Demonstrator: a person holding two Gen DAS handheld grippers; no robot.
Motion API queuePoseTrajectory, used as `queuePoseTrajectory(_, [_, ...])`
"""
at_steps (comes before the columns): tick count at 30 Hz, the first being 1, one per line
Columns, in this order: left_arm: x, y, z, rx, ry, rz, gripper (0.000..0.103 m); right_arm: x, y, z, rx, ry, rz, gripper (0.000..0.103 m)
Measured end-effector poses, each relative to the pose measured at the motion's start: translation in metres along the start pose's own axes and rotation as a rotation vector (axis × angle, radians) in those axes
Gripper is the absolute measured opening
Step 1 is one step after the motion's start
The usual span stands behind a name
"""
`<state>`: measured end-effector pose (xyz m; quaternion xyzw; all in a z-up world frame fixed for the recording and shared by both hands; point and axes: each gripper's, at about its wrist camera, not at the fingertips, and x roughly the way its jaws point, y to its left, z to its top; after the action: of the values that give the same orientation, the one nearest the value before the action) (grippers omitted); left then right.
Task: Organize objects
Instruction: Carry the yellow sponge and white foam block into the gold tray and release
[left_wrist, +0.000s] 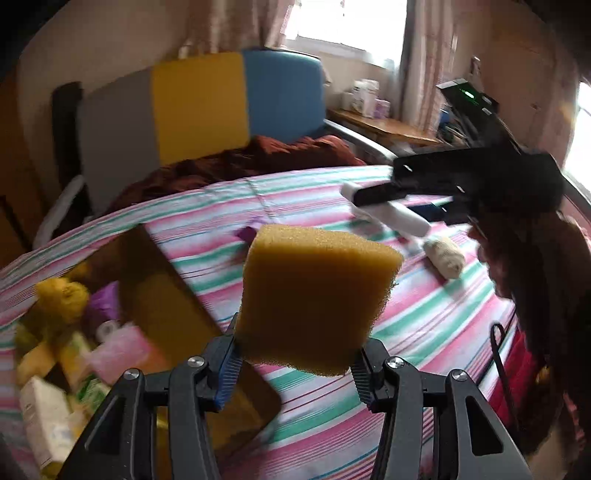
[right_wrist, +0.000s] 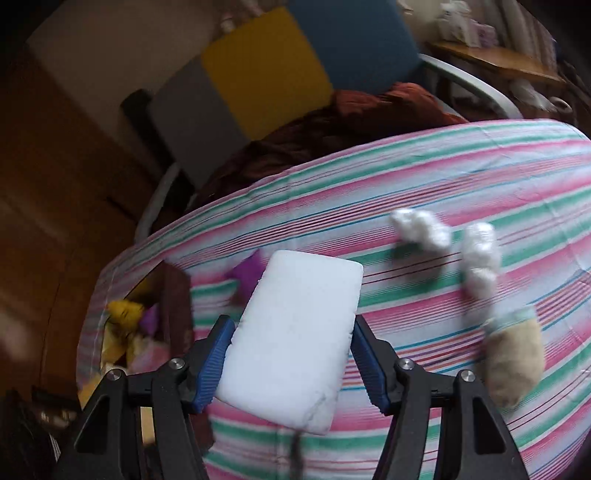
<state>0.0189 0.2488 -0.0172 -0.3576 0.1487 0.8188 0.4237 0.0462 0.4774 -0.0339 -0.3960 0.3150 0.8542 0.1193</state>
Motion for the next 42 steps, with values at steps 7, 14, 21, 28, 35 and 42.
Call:
queuePoseTrajectory(7, [-0.038,0.045,-0.011,-0.088,-0.047,0.166,0.053,0.009,0.065,-0.026,-0.136,0.008,0.077,0.064])
queuePoseTrajectory(14, [-0.057,0.090,-0.030,-0.182,-0.062,0.256,0.053,0.020,0.114,-0.046,-0.230,0.033,0.136,0.064])
queuePoseTrajectory(21, [-0.069,0.114,-0.048,-0.251,-0.070,0.277,0.053,0.030,0.154,-0.067,-0.329,0.069,0.138,0.064])
queuePoseTrajectory(28, [-0.073,0.133,-0.054,-0.300,-0.077,0.285,0.054,0.035,0.177,-0.083,-0.395,0.077,0.124,0.065])
queuePoseTrajectory(35, [-0.074,0.145,-0.050,-0.312,-0.094,0.318,0.054,0.044,0.190,-0.087,-0.424,0.084,0.102,0.067])
queuePoseTrajectory(42, [-0.073,0.158,-0.047,-0.338,-0.102,0.384,0.079,0.064,0.194,-0.095,-0.434,0.113,0.053,0.076])
